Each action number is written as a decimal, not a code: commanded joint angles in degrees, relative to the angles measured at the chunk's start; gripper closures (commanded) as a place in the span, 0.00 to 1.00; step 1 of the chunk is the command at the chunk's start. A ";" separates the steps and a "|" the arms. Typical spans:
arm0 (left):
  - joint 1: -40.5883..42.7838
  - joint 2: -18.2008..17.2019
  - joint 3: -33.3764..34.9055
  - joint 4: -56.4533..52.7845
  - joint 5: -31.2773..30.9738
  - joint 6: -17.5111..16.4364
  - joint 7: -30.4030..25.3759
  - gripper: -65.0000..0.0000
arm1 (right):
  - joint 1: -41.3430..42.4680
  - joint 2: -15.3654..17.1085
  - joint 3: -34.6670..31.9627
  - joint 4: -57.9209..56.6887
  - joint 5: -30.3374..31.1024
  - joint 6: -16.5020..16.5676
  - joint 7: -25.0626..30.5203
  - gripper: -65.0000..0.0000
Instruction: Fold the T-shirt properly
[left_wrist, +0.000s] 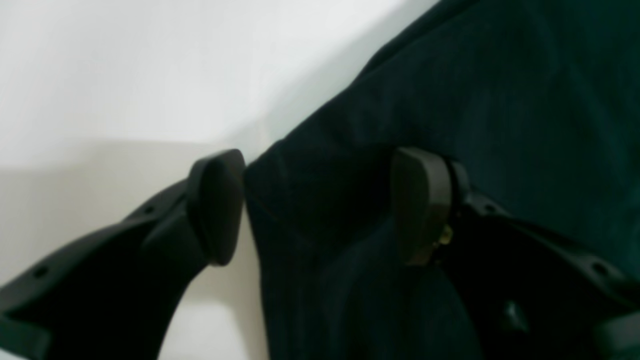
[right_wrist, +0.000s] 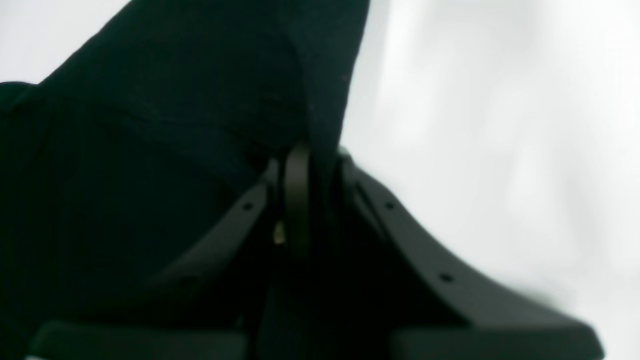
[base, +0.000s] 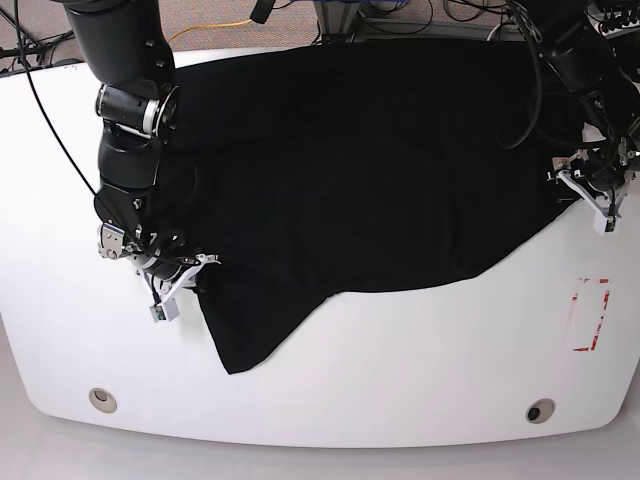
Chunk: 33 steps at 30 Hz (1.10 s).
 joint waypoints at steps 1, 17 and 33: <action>-0.47 -0.51 0.03 1.22 -0.20 -0.06 0.59 0.48 | 0.87 0.46 -0.02 0.24 -1.87 -0.36 -2.22 0.90; 5.25 0.80 6.97 22.32 -0.20 -0.06 0.59 0.87 | 0.87 0.46 -0.02 0.24 -1.87 -0.36 -2.22 0.90; 14.66 0.72 23.33 30.85 0.15 -0.06 0.77 0.62 | 0.87 0.46 -0.02 0.24 -1.87 -0.36 -2.22 0.90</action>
